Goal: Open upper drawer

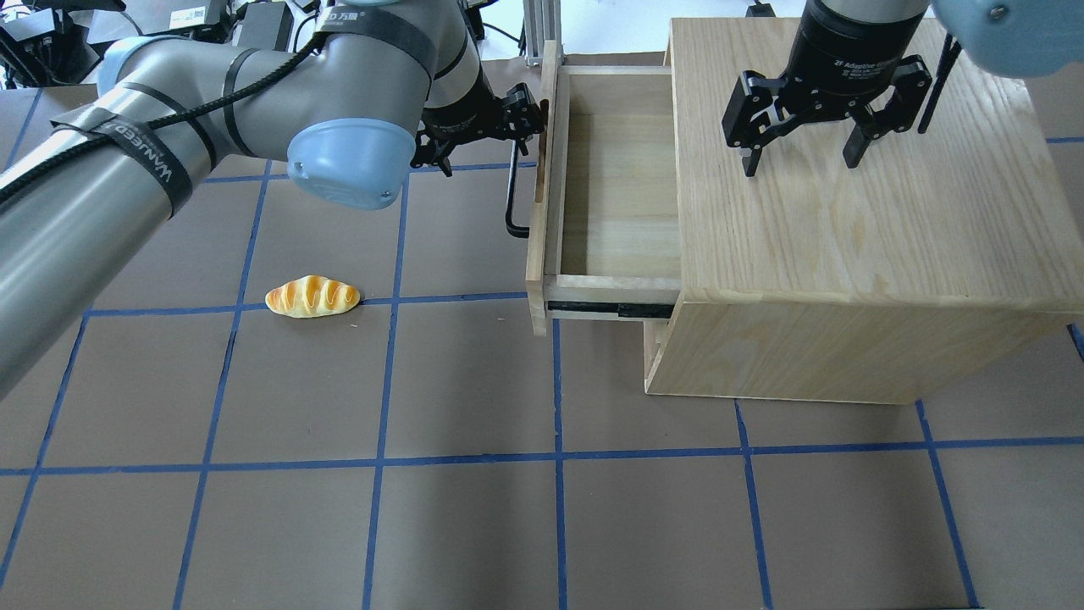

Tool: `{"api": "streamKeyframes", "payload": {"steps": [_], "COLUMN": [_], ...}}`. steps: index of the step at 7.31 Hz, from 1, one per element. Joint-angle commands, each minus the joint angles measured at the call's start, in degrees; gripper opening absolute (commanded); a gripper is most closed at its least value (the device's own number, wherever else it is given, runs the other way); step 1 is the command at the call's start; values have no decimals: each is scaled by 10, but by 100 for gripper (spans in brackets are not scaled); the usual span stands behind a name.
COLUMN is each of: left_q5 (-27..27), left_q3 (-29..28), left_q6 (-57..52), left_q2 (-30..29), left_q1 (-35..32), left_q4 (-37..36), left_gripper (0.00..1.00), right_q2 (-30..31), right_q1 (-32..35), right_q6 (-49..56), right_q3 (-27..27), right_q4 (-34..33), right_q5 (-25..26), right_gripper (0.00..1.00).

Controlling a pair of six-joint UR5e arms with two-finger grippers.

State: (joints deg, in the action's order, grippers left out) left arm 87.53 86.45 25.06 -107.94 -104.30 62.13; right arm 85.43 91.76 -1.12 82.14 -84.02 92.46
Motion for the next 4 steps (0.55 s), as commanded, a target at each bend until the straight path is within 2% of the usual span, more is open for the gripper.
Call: {"api": "streamKeyframes", "payload": {"steps": [1, 3, 4], "left_q5": [0, -1, -1], "left_q3": [-1, -5, -27], "left_q6": [0, 2, 2], "left_q2": [3, 26, 40], "left_q1": [1, 0, 1], "left_q4": [10, 54, 98], "left_gripper": [100, 100, 100], "right_q2": [0, 0, 0], "right_q1": [0, 0, -1], "right_q6": [1, 1, 0], "right_q3": [0, 0, 0], "right_q4": [0, 0, 0], "right_q5": [0, 0, 0], "right_gripper": [100, 100, 100]}}
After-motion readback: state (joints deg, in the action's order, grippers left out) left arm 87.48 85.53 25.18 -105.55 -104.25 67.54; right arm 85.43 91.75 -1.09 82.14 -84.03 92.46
